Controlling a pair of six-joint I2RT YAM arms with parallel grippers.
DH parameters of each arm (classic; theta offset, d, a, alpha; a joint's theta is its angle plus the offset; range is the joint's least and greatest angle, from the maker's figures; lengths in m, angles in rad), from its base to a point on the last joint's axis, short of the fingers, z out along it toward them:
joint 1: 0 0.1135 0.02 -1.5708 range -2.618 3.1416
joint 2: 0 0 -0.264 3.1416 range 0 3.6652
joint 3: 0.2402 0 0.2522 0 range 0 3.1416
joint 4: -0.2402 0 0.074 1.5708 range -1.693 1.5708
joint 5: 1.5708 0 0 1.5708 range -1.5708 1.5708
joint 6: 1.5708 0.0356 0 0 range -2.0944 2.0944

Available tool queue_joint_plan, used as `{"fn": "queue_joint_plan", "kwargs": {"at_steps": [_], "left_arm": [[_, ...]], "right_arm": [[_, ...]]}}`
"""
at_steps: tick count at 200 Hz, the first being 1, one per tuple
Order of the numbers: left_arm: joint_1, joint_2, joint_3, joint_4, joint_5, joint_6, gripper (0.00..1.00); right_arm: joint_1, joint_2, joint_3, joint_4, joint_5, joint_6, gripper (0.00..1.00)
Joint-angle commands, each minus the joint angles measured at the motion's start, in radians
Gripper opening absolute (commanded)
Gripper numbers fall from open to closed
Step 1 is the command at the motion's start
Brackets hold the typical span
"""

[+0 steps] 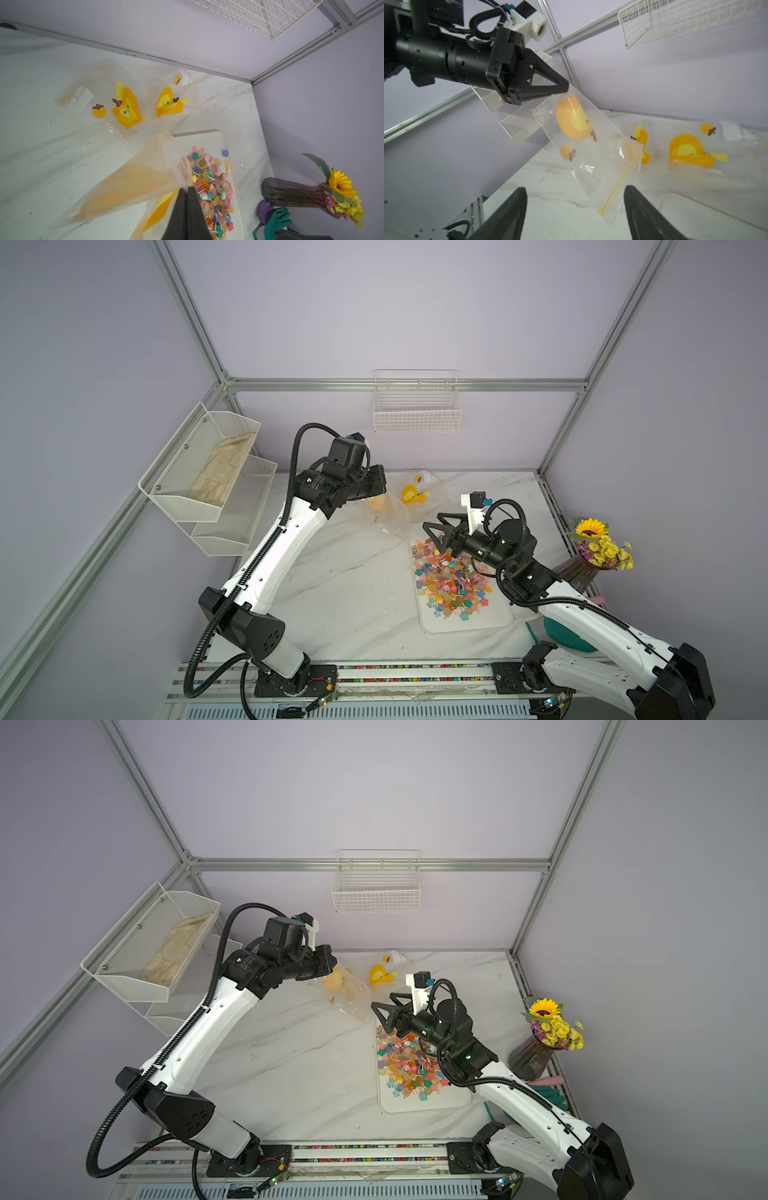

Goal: Pour candies out of the ziploc bag
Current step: Place the ziploc bag at the center of the board.

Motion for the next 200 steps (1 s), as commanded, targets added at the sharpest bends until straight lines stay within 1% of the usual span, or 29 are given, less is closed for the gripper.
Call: {"fn": "queue_joint_plan", "kwargs": {"at_steps": [1, 15, 31, 48, 57, 70, 84, 99, 125, 143, 160, 180, 200], "left_arm": [[0.021, -0.026, 0.015, 0.035, 0.044, -0.139, 0.00], [0.023, -0.028, 0.008, 0.040, 0.037, -0.179, 0.00], [0.023, -0.026, 0.007, 0.042, 0.033, -0.218, 0.00], [0.023, -0.029, -0.002, 0.055, 0.031, -0.256, 0.00], [0.023, -0.034, -0.011, 0.069, 0.029, -0.274, 0.00], [0.023, -0.044, -0.027, 0.090, 0.024, -0.293, 0.00], [0.023, -0.056, -0.045, 0.111, 0.015, -0.306, 0.00], [0.023, -0.067, -0.058, 0.123, 0.004, -0.317, 0.00], [0.023, -0.083, -0.077, 0.135, -0.003, -0.320, 0.00], [0.023, -0.095, -0.094, 0.144, -0.006, -0.322, 0.00], [0.024, -0.104, -0.111, 0.156, -0.003, -0.326, 0.00], [0.023, -0.114, -0.121, 0.158, 0.003, -0.328, 0.00], [0.026, -0.127, -0.134, 0.160, 0.004, -0.331, 0.00]], "right_arm": [[0.089, 0.000, -0.038, 0.199, 0.212, -0.355, 0.77], [0.151, 0.059, -0.038, 0.278, 0.248, -0.470, 0.77], [0.226, 0.151, -0.005, 0.347, 0.306, -0.565, 0.77], [0.307, 0.251, 0.008, 0.476, 0.355, -0.672, 0.82], [0.336, 0.310, 0.016, 0.548, 0.390, -0.705, 0.85], [0.369, 0.405, 0.052, 0.600, 0.426, -0.744, 0.87], [0.401, 0.494, 0.070, 0.731, 0.484, -0.769, 0.90], [0.418, 0.582, 0.102, 0.844, 0.558, -0.776, 0.91], [0.430, 0.708, 0.186, 0.923, 0.676, -0.789, 0.92], [0.429, 0.793, 0.248, 0.997, 0.767, -0.841, 0.92], [0.430, 0.869, 0.327, 1.009, 0.853, -0.900, 0.92], [0.428, 0.919, 0.385, 1.044, 0.894, -0.940, 0.87], [0.419, 0.930, 0.405, 1.052, 0.912, -0.935, 0.78]]}}
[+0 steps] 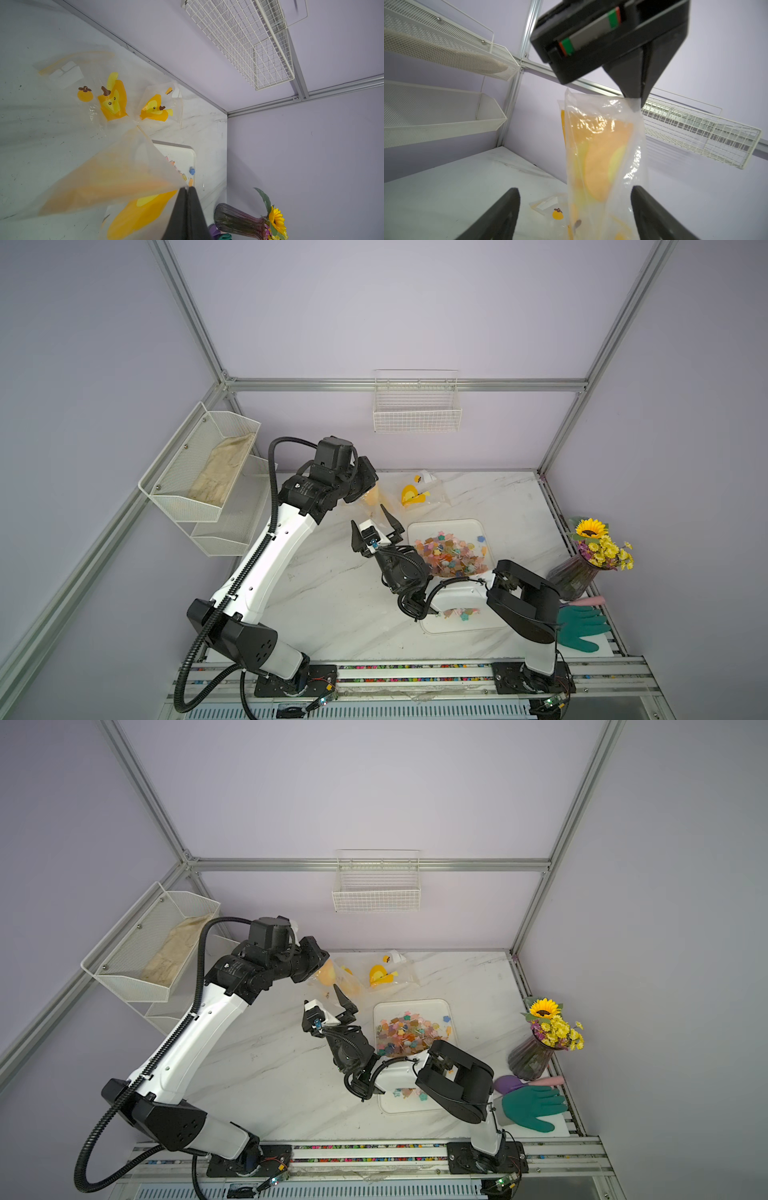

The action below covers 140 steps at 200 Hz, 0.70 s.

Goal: Pour candies out of the ziploc bag
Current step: Place the ziploc bag at the center of the board.

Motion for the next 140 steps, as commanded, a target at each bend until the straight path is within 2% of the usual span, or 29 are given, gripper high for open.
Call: {"fn": "queue_joint_plan", "kwargs": {"at_steps": [1, 97, 140], "left_arm": [[0.003, -0.053, -0.045, 0.041, 0.001, -0.018, 0.00], [0.027, -0.082, -0.112, 0.059, 0.052, -0.035, 0.00], [0.032, -0.114, -0.121, 0.088, 0.090, -0.026, 0.00]], "right_arm": [[-0.007, 0.007, 0.039, 0.114, 0.090, -0.051, 0.78], [-0.047, -0.092, -0.020, 0.125, 0.111, -0.055, 0.00], [-0.050, -0.169, -0.069, 0.106, 0.102, -0.064, 0.00]]}}
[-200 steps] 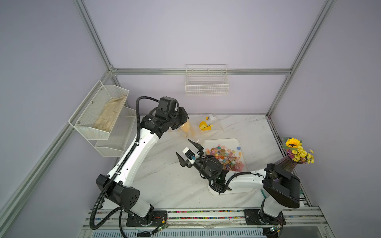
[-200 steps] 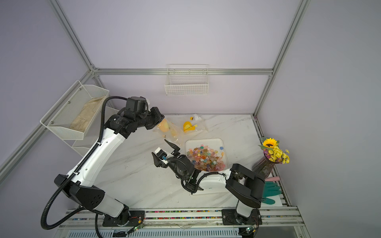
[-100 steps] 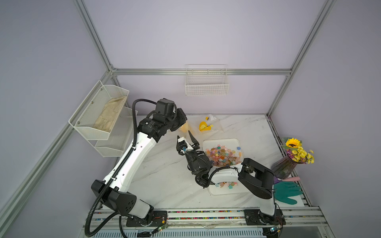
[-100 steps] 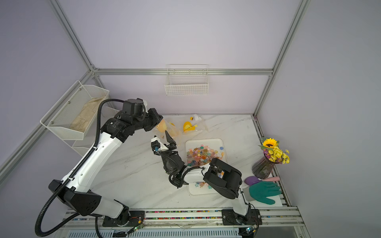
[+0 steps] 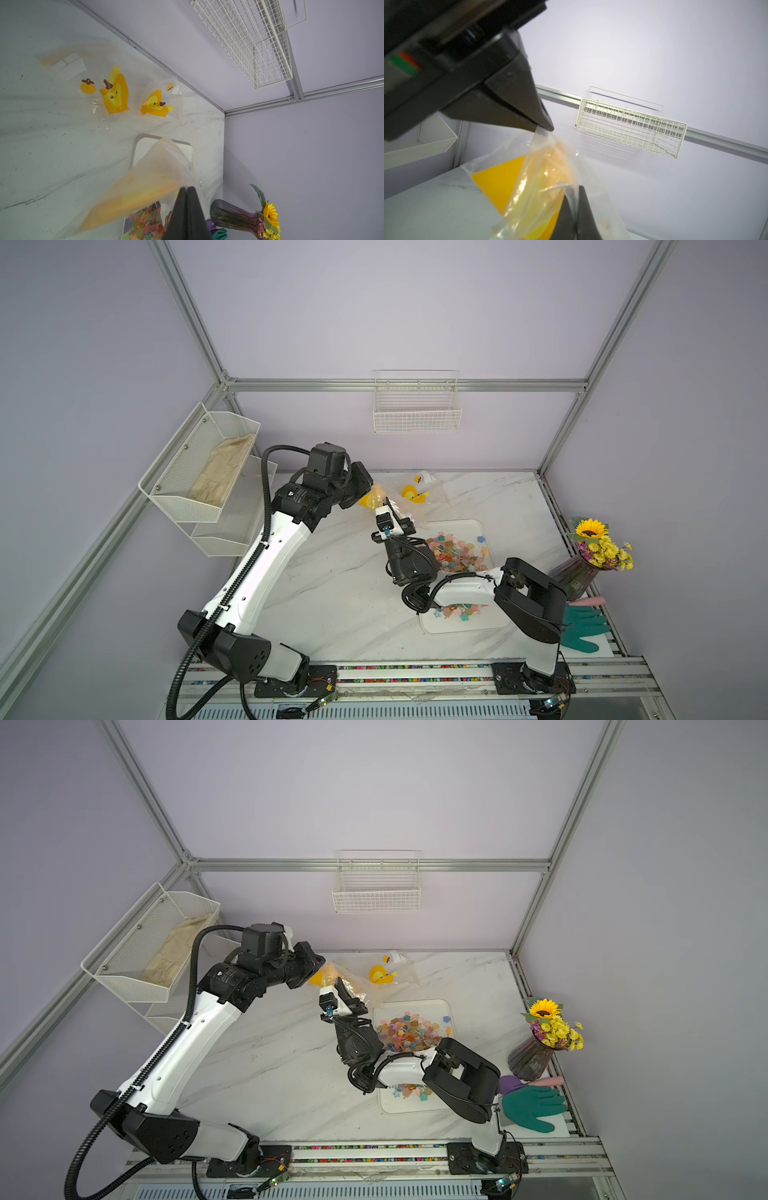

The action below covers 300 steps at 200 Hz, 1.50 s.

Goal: Pour candies out of the ziploc bag
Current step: Place the ziploc bag at the center of the board.

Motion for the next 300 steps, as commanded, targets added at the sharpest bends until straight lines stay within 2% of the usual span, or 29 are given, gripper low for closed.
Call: {"fn": "queue_joint_plan", "kwargs": {"at_steps": [1, 19, 34, 45, 66, 89, 111, 125, 138, 156, 222, 279, 300], "left_arm": [[0.009, -0.042, -0.041, 0.064, 0.049, -0.004, 0.00], [0.009, -0.032, -0.051, 0.120, 0.123, 0.016, 0.00], [0.009, -0.030, -0.067, 0.179, 0.181, 0.031, 0.15], [0.009, -0.034, -0.087, 0.233, 0.212, 0.034, 0.35], [0.011, -0.060, -0.142, 0.392, 0.268, 0.045, 0.59], [0.022, -0.102, -0.186, 0.516, 0.287, 0.064, 0.70], [0.052, -0.136, -0.197, 0.517, 0.280, 0.084, 0.71], [0.074, -0.153, -0.205, 0.494, 0.273, 0.098, 0.71], [0.093, -0.172, -0.223, 0.485, 0.269, 0.106, 0.70], [0.117, -0.199, -0.250, 0.475, 0.259, 0.122, 0.70], [0.153, -0.249, -0.305, 0.436, 0.238, 0.158, 0.68], [0.165, -0.265, -0.340, 0.441, 0.229, 0.161, 0.68], [0.170, -0.274, -0.356, 0.439, 0.231, 0.163, 0.68]], "right_arm": [[-0.004, -0.072, -0.035, 0.034, 0.003, -0.012, 0.00], [-0.004, -0.147, -0.067, -0.060, 0.022, 0.043, 0.00], [-0.005, -0.247, -0.086, -0.230, 0.031, 0.165, 0.00], [-0.009, -0.328, -0.088, -0.384, 0.028, 0.276, 0.00], [-0.022, -0.479, -0.076, -0.692, -0.030, 0.503, 0.00], [-0.037, -0.608, -0.044, -0.993, -0.137, 0.703, 0.00], [-0.084, -0.703, -0.030, -1.211, -0.266, 0.885, 0.00], [-0.155, -0.755, -0.036, -1.313, -0.421, 1.016, 0.00], [-0.238, -0.797, -0.052, -1.360, -0.574, 1.113, 0.00], [-0.320, -0.834, -0.090, -1.381, -0.715, 1.197, 0.00], [-0.559, -0.834, -0.229, -1.286, -1.066, 1.326, 0.00], [-0.653, -0.777, -0.334, -1.099, -1.255, 1.418, 0.00], [-0.661, -0.762, -0.325, -1.073, -1.286, 1.428, 0.00]]}}
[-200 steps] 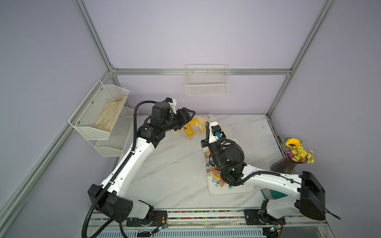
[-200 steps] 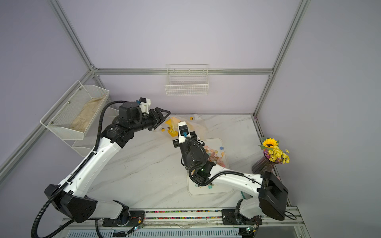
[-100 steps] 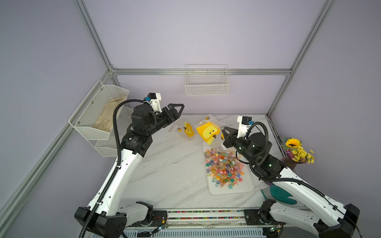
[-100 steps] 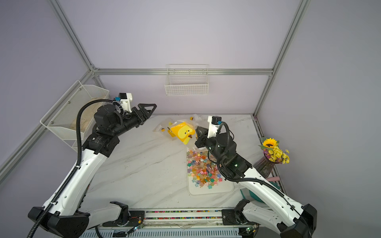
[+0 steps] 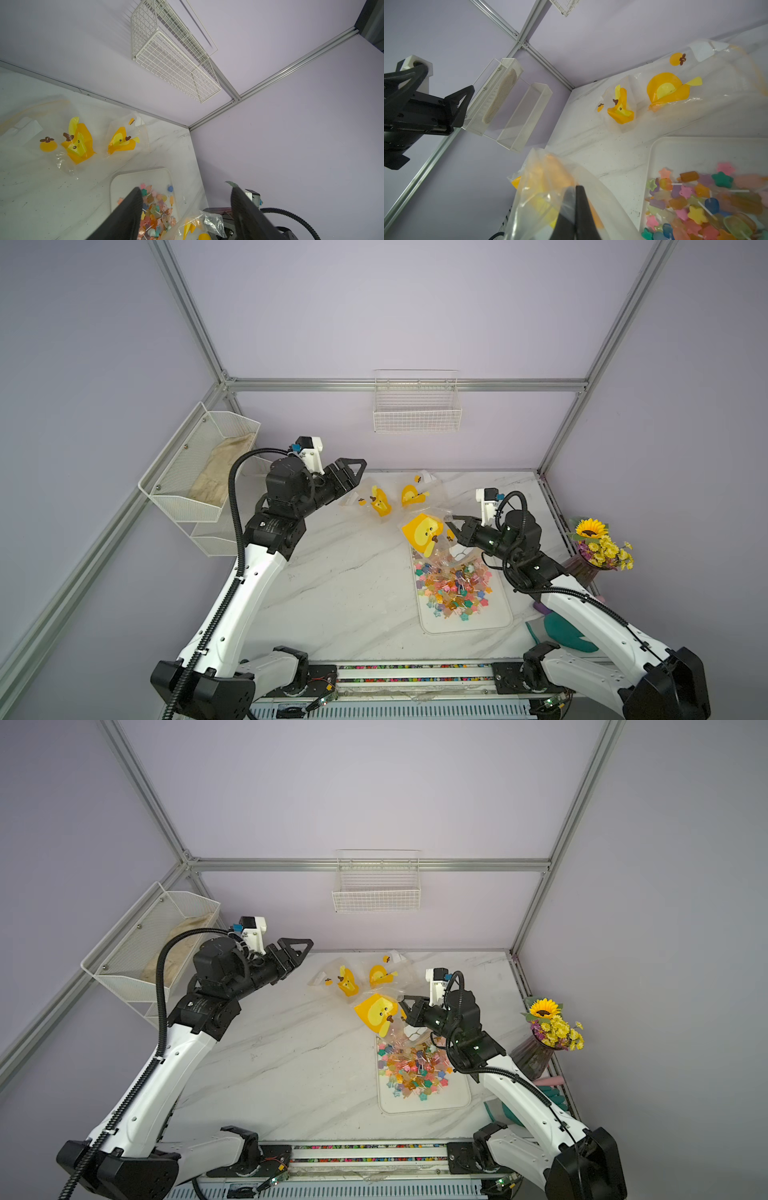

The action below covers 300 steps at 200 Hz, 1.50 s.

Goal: Pour candies out of the ziploc bag
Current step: Place the ziploc bag at the center of the board, then reset both arms

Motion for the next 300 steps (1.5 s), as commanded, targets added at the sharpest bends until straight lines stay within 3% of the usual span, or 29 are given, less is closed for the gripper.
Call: {"fn": "queue_joint_plan", "kwargs": {"at_steps": [1, 32, 57, 107, 137, 155, 168, 176, 195, 202, 231, 262, 300], "left_arm": [[0.015, -0.037, -0.044, 0.022, -0.004, 0.021, 0.68], [0.028, -0.057, -0.065, -0.003, -0.025, 0.043, 0.68], [0.035, -0.093, -0.076, -0.075, -0.125, 0.110, 0.69], [0.042, -0.176, -0.058, -0.242, -0.399, 0.256, 0.70], [0.048, -0.193, -0.059, -0.284, -0.471, 0.306, 0.72], [0.052, -0.178, -0.067, -0.293, -0.486, 0.324, 0.75], [0.063, -0.158, -0.079, -0.294, -0.489, 0.330, 0.81], [0.075, -0.142, -0.091, -0.291, -0.491, 0.328, 0.84], [0.118, -0.109, -0.130, -0.263, -0.473, 0.323, 0.93], [0.138, -0.097, -0.145, -0.252, -0.457, 0.316, 0.95], [0.194, -0.070, -0.225, -0.177, -0.502, 0.331, 1.00], [0.233, -0.067, -0.378, -0.023, -0.667, 0.436, 1.00], [0.267, -0.013, -0.575, 0.194, -0.809, 0.536, 1.00]], "right_arm": [[-0.013, 0.012, 0.002, 0.108, -0.097, 0.048, 0.00], [-0.016, 0.064, 0.064, 0.118, -0.139, 0.033, 0.00], [0.006, 0.168, 0.141, 0.102, -0.194, 0.040, 0.00], [0.226, 0.449, 0.297, 0.092, -0.179, 0.010, 0.00], [0.260, 0.624, 0.336, 0.113, -0.138, 0.060, 0.00], [0.259, 0.708, 0.388, 0.066, -0.089, 0.045, 0.31], [0.257, 0.739, 0.430, 0.026, -0.034, 0.009, 0.48], [0.251, 0.743, 0.443, 0.013, 0.011, -0.005, 0.62], [0.207, 0.724, 0.461, -0.017, 0.095, -0.030, 0.82], [0.185, 0.705, 0.460, -0.023, 0.116, -0.042, 0.96], [0.025, 0.562, 0.399, -0.030, 0.253, -0.113, 0.97], [-0.157, 0.432, 0.210, 0.116, 0.576, -0.263, 0.97], [-0.341, 0.478, -0.023, 0.428, 0.669, -0.479, 0.97]]}}
